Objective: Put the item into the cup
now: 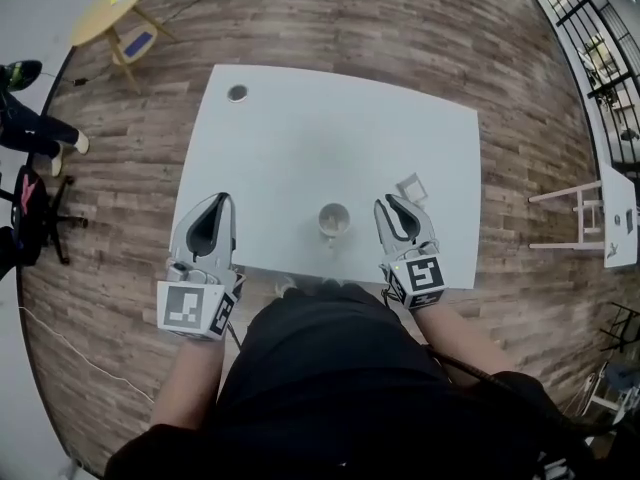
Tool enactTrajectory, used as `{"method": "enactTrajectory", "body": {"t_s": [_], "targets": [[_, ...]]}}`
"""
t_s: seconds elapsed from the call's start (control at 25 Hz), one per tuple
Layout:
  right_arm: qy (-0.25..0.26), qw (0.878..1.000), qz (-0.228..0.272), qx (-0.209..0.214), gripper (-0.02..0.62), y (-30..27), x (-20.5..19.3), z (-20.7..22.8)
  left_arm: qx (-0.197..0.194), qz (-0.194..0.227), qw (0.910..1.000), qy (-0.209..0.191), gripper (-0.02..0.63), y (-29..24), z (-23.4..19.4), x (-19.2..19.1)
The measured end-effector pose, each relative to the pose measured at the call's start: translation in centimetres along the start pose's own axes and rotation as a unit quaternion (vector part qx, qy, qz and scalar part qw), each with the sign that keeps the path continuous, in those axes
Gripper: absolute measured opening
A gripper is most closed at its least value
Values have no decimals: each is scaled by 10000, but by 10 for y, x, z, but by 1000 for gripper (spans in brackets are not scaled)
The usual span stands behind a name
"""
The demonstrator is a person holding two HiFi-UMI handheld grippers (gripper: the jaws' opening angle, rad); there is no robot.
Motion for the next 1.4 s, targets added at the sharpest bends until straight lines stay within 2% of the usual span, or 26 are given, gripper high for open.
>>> {"method": "enactTrajectory", "body": {"t_s": [0.16, 0.6, 0.88, 1.4], "targets": [[102, 9998, 63, -156, 78, 5, 2, 3, -133, 132, 9997, -123, -2, -6, 0, 9], [-124, 9978, 340, -564, 77, 5, 20, 3, -469, 189, 9984, -237, -2, -23, -17, 29], [-130, 9962, 468, -719, 77, -5, 15, 6, -513, 81, 9985, -149, -2, -36, -28, 19], [-189, 9926, 383, -1140, 77, 7, -2, 25, -990, 127, 9949, -171, -2, -74, -17, 8]]}}
Point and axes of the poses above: the fingertips, and each gripper's own axes: y backward along the fingers, z to its right, x out of its top, the point moved 9 cm from there along y, backward along the fingers, and after that the axes turned 5 degrees about -x, right-handed, at the moved point
